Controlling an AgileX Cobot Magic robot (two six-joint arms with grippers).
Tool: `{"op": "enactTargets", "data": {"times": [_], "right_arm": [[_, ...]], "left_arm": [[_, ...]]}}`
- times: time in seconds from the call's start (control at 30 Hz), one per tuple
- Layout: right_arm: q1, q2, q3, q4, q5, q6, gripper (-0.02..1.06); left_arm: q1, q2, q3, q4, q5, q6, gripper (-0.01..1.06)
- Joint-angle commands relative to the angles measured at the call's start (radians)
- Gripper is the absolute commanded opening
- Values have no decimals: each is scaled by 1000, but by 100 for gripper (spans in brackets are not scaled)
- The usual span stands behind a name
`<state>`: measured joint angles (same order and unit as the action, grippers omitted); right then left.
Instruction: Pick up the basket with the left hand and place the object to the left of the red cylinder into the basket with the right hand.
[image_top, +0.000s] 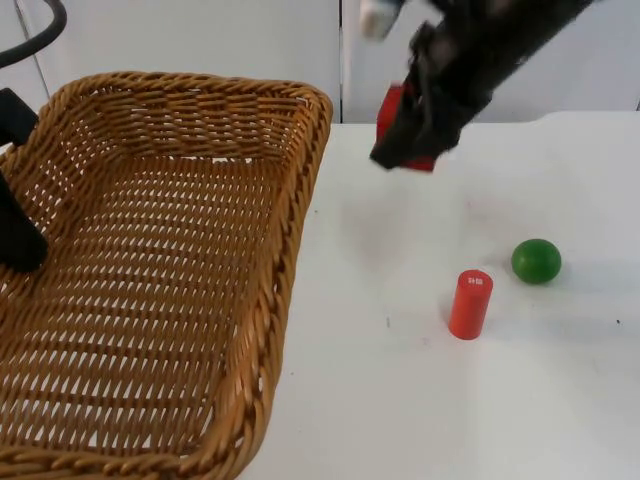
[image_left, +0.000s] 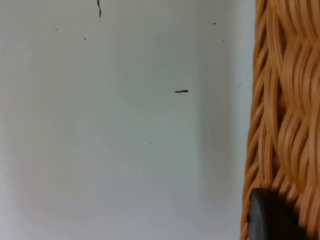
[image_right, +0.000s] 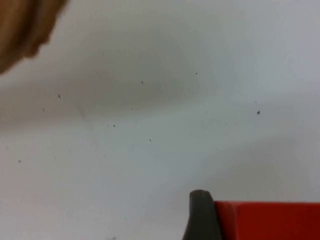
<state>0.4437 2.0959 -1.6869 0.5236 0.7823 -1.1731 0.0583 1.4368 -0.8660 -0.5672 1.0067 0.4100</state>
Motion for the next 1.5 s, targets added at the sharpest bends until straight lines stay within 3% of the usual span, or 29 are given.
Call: {"op": "enactTargets", "data": {"times": [0.0,0.27,0.57,1.47], "right_arm": [[-17,-42,-4,-6,32,44,0],[-41,-159,-4,-103,121,184,0],[-41,-237,-4,-163,135,312,0],[-11,-246,-4,-184,175,443,0]], "left_arm": [[1,-10,3,-25,6,-4,0],[1,-10,3,-25,6,-4,0],[1,-10,3,-25,6,-4,0],[1,-10,3,-25,4,-4,0]]}}
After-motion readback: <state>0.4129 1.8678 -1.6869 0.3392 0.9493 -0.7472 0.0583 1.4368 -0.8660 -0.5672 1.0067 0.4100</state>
